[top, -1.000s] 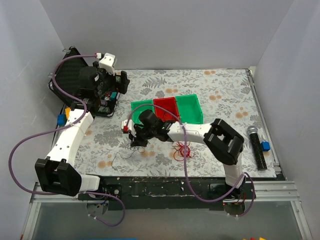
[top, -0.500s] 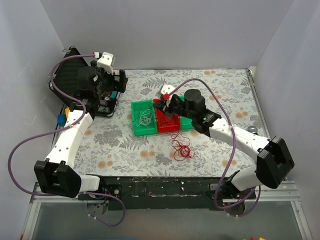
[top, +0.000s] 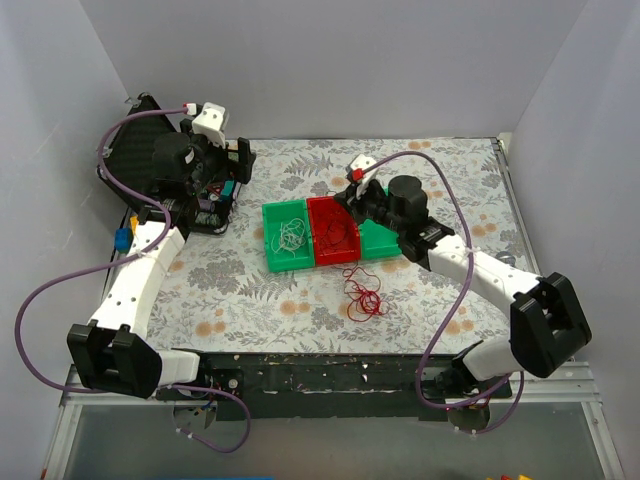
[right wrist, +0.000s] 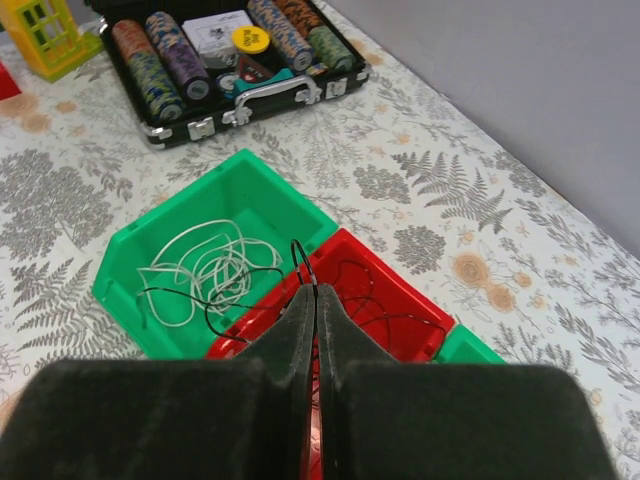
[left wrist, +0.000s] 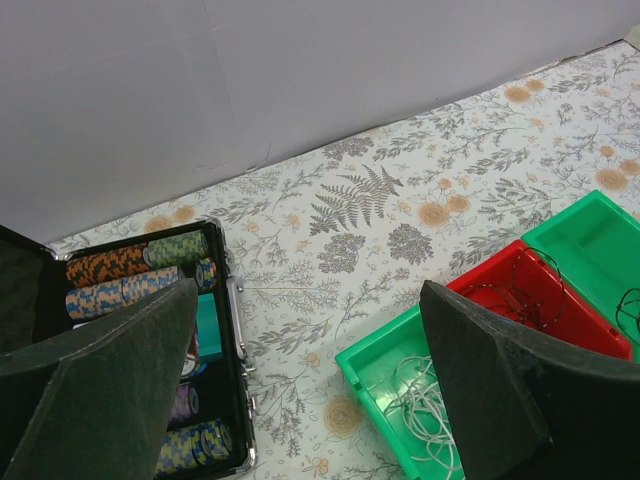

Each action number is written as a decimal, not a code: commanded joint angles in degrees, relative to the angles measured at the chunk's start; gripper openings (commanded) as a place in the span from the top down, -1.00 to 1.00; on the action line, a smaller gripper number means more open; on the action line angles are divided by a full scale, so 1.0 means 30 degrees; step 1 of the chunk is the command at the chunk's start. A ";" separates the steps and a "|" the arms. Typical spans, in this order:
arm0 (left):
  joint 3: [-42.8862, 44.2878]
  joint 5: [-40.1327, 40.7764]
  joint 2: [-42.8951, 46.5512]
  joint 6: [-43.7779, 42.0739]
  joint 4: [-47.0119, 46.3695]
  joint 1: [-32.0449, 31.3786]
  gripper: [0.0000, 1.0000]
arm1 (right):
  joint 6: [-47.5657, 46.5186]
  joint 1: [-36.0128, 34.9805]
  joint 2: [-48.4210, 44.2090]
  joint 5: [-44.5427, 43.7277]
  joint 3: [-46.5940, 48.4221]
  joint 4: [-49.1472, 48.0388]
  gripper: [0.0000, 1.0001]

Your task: Untangle the cables

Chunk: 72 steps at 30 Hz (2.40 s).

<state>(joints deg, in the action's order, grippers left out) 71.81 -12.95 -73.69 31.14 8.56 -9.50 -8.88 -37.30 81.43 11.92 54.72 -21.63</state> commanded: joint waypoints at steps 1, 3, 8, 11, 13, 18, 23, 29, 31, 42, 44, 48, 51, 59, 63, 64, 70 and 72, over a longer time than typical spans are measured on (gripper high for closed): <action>0.0292 -0.0283 0.0599 0.0022 -0.0245 0.0060 -0.87 | 0.0910 0.0684 -0.1389 -0.0691 0.0247 -0.1551 0.97; 0.0233 -0.0283 0.0628 -0.0065 -0.0245 0.0060 -0.87 | 0.1027 0.0918 -0.1712 -0.0810 0.0159 -0.1551 0.97; 0.0116 -0.0341 0.0745 -0.0124 -0.0304 0.0060 -0.87 | 0.1029 0.1153 -0.1948 -0.1014 0.0450 -0.1172 0.97; 0.0116 -0.0429 0.0833 -0.0124 -0.0333 0.0060 -0.87 | 0.0765 0.1154 -0.1510 -0.1219 0.0744 -0.0761 0.97; 0.0086 -0.0517 0.0862 -0.0066 -0.0362 0.0060 -0.87 | 0.0648 0.1154 -0.1042 -0.1395 0.1094 -0.0119 0.97; 0.0057 -0.0605 0.0921 -0.0124 -0.0362 0.0060 -0.86 | -0.0376 0.1124 -0.0394 -0.3092 0.1741 0.1174 0.97; 0.0028 -0.0722 0.0833 -0.0154 -0.0362 0.0031 -0.85 | -0.1928 0.1124 -0.0717 -0.3886 0.1653 0.1729 0.97; -0.0030 -0.0722 0.0862 -0.0270 -0.0333 0.0031 -0.86 | -0.3743 0.0278 0.0686 -0.5636 0.3026 0.3602 0.97; -0.0002 -0.0635 0.0950 -0.0562 -0.0304 0.0031 -0.86 | -0.4681 -0.0308 0.1564 -0.6781 0.3875 0.4539 0.97; -0.0440 -0.0722 0.1214 -0.0915 -0.0216 0.0031 -0.85 | -0.3193 -0.1893 0.4407 -0.6085 0.5723 0.4486 0.97; -0.0499 -0.0665 0.1302 -0.1003 -0.0216 0.0031 -0.85 | -0.2666 -0.2039 0.4935 -0.5676 0.6046 0.4223 0.97; -0.0616 -0.0634 0.1477 -0.1208 -0.0186 0.0060 -0.85 | -0.1436 -0.2098 0.5931 -0.5410 0.6603 0.3870 0.97; -0.0792 -0.0634 0.1595 -0.1355 -0.0215 0.0031 -0.85 | -0.0645 -0.2215 0.6692 -0.4883 0.7130 0.3752 0.97; -0.1114 -0.0547 0.1800 -0.1501 -0.0245 0.0060 -0.85 | 0.1407 -0.2303 0.7924 -0.3570 0.7569 0.2493 0.97; -0.1115 -0.0517 0.1887 -0.1618 -0.0245 0.0031 -0.85 | 0.1906 -0.2128 0.8014 -0.4967 0.7047 0.2230 0.97; -0.1173 -0.0517 0.1917 -0.1648 -0.0274 0.0031 -0.85 | 0.2110 -0.2012 0.7927 -0.5405 0.6725 0.2113 0.97; -0.1320 -0.0489 0.1801 -0.1853 -0.0274 0.0031 -0.85 | 0.2815 -0.1190 0.7310 -0.7923 0.4819 0.2315 0.97; -0.1290 -0.0517 0.1713 -0.1824 -0.0274 0.0031 -0.84 | 0.2815 -0.1044 0.7427 -0.8425 0.4759 0.2987 0.97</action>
<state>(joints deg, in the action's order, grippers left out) 68.60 -14.41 -69.97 26.39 8.32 -9.50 -2.07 -41.60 105.58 -7.05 70.35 -13.04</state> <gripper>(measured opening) 0.925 0.029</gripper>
